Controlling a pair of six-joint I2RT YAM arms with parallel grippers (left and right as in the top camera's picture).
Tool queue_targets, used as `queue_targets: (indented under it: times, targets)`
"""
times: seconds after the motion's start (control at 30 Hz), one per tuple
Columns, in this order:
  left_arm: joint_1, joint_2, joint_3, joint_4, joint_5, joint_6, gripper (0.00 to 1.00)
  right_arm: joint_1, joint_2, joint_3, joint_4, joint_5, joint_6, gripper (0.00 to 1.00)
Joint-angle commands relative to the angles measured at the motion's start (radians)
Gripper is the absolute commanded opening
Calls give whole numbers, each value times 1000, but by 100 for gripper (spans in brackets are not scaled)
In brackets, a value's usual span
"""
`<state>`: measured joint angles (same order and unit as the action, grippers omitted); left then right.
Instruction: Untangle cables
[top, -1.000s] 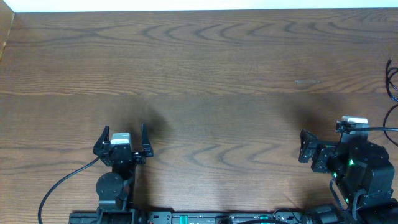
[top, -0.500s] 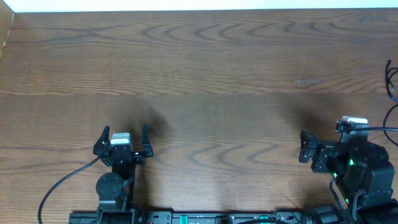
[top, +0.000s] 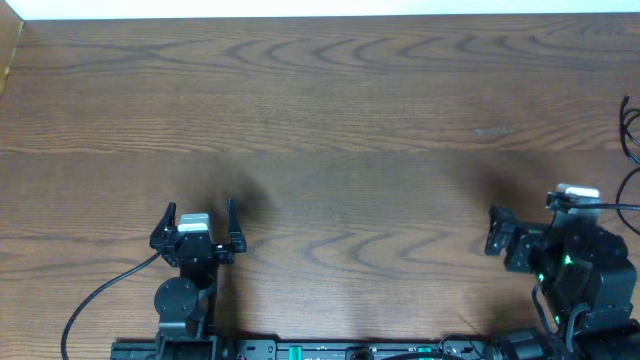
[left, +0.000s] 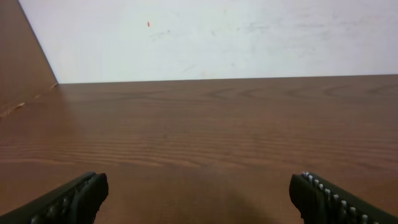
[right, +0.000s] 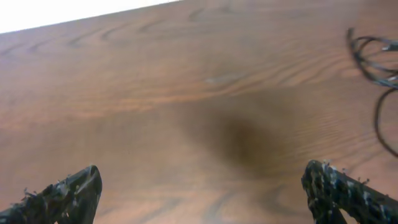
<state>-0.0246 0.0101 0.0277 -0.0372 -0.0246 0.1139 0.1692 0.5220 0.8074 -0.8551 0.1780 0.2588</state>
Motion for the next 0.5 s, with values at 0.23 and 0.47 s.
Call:
queue_targets:
  times: [0.23, 0.47]
  targets:
    - [-4, -5, -24, -33, 6, 21, 98, -45, -232, -358, 366, 31, -11, 99]
    - [-4, -5, -24, -33, 6, 21, 98, -85, -386, -525, 504, 29, -55, 99]
